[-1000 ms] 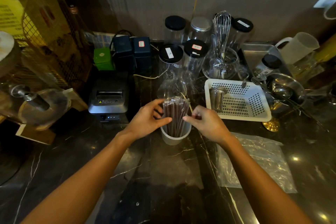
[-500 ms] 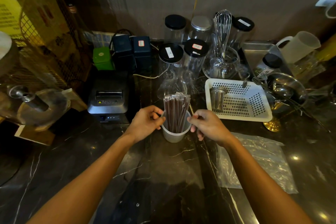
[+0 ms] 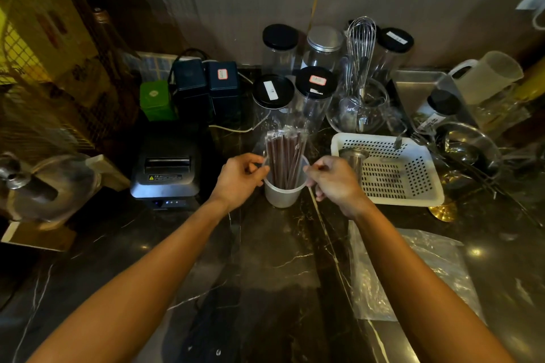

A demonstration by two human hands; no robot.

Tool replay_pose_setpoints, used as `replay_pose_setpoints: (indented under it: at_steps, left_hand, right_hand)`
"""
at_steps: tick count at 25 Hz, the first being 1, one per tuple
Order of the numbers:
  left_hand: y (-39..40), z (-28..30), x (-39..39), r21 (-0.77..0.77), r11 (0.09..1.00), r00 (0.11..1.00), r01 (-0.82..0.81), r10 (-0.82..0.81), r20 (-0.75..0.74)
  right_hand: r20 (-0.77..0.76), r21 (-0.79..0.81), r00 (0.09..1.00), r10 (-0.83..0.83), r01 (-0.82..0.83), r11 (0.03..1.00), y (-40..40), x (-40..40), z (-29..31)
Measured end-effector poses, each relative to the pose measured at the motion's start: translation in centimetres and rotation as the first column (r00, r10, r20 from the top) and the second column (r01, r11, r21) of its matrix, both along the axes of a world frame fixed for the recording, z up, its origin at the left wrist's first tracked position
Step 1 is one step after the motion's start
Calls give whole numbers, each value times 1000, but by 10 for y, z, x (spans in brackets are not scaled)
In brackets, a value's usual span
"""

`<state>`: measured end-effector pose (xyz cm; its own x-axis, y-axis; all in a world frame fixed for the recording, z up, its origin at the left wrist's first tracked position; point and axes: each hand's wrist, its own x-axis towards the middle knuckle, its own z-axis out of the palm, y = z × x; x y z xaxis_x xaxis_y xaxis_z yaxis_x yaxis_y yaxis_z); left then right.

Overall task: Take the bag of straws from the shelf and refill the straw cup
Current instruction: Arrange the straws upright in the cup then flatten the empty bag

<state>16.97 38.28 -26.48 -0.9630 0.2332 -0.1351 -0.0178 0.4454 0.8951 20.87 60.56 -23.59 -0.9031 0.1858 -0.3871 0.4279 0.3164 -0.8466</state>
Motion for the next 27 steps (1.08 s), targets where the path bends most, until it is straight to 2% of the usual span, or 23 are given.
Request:
replay_pose_setpoints:
  at_steps: [11, 27]
  left_hand:
    - [9, -4, -9, 30, 999, 999, -43, 43, -3]
    - [16, -11, -7, 85, 995, 998, -52, 48, 48]
  right_hand:
    - [-104, 133, 994, 20, -6, 991, 4, -15, -20]
    - [-124, 131, 992, -25, 42, 990, 7, -18, -25]
